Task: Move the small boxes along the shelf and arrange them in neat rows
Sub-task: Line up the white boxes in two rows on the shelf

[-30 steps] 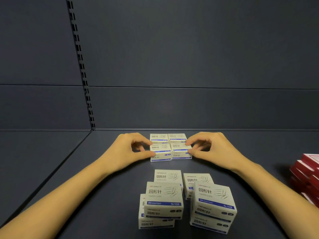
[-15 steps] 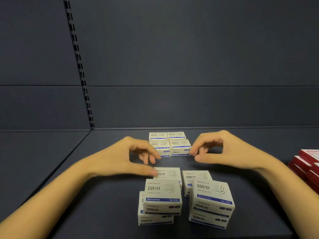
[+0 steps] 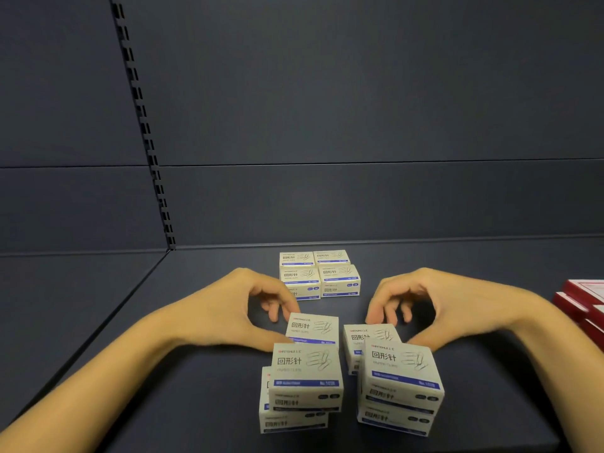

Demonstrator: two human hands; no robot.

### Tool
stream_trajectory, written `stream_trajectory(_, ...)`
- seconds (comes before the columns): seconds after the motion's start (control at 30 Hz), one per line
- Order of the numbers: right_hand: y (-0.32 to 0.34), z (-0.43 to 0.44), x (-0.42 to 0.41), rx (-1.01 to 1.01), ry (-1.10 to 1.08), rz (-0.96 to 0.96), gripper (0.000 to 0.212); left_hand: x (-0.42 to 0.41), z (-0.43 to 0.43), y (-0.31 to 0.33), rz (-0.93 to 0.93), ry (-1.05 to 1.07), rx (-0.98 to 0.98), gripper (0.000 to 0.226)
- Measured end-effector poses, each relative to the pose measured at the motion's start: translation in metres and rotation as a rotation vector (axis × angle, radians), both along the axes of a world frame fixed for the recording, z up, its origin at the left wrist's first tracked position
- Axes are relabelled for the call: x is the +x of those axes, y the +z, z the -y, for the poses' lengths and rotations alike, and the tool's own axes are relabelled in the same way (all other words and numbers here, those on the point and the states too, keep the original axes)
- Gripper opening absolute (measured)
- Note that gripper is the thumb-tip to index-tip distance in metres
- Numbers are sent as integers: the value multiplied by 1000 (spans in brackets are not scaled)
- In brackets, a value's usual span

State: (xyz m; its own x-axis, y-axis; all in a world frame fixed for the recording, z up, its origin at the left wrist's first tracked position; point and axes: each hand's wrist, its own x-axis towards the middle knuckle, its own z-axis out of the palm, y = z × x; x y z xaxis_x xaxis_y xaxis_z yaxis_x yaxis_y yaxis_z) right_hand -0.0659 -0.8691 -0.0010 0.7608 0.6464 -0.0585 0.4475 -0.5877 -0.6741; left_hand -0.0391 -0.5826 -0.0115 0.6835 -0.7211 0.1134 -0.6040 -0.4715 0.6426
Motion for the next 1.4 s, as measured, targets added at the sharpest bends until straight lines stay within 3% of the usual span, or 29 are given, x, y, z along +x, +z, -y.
stream_trajectory(0.57,-13,-8,11,178,-328,159,25,13,-2,-8,221,295,-30,26)
stream_trajectory(0.87,-21,-14,17,218,-308,258,17,17,-1,-10,230,328,-62,27)
stream_trajectory(1.23,-24,-15,18,138,-298,425,13,18,-3,-10,232,326,-133,25)
stream_trajectory(1.4,-18,-14,14,170,-301,480,6,0,-5,6,115,111,-249,24)
